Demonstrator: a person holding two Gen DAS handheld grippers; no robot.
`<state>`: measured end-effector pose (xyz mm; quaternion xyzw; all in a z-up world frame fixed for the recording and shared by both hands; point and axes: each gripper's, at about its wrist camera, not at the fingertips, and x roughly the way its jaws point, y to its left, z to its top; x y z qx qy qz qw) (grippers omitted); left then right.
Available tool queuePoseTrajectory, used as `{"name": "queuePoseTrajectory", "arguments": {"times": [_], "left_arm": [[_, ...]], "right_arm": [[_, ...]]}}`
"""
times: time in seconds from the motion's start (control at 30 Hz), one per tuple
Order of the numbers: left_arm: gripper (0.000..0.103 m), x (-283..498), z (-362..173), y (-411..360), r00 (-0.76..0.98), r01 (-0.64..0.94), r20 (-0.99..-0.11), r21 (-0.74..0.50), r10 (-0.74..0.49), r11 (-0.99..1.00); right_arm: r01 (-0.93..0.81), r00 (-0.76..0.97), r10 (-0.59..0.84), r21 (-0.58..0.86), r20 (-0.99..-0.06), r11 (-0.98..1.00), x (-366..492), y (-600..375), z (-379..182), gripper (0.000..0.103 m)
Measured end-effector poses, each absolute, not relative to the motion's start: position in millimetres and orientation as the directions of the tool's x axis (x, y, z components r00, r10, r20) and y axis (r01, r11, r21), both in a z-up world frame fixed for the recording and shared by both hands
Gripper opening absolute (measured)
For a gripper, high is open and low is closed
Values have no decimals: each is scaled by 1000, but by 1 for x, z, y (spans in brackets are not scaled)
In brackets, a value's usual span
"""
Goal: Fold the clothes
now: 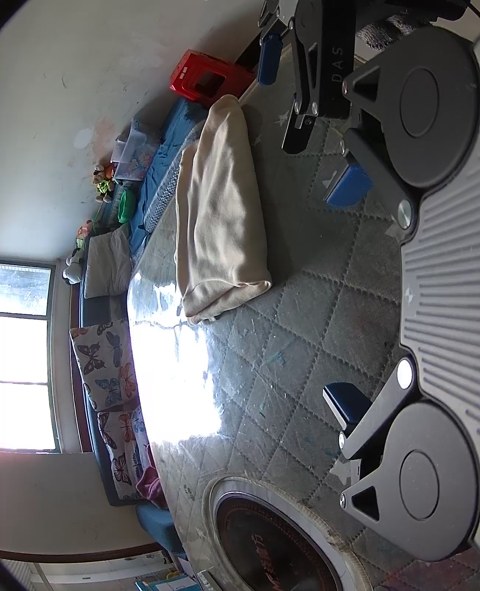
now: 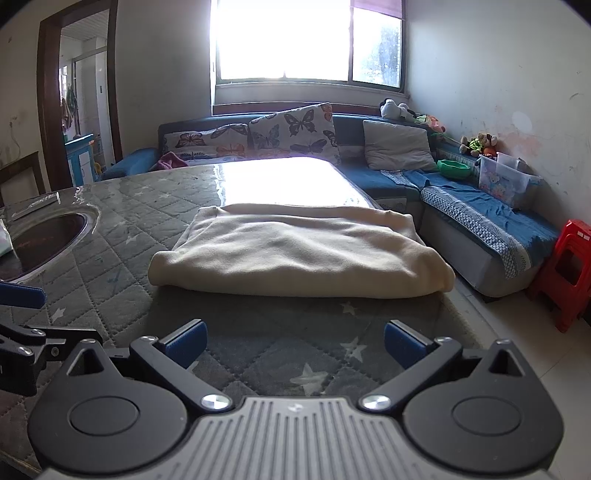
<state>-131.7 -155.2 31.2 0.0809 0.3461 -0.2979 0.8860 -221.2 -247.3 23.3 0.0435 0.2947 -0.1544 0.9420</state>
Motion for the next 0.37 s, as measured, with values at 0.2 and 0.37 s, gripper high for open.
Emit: {"name": "queuePoseTrajectory", "arguments": {"times": [0.2, 0.37], "left_arm": [[103, -132, 32, -156, 582, 585, -664, -60, -470, 809], [103, -132, 32, -157, 580, 585, -667, -58, -468, 809]], "right_arm": [[317, 780, -265, -7, -567, 949, -222, -247, 24, 103], [315, 782, -264, -8, -565, 949, -221, -246, 24, 103]]}}
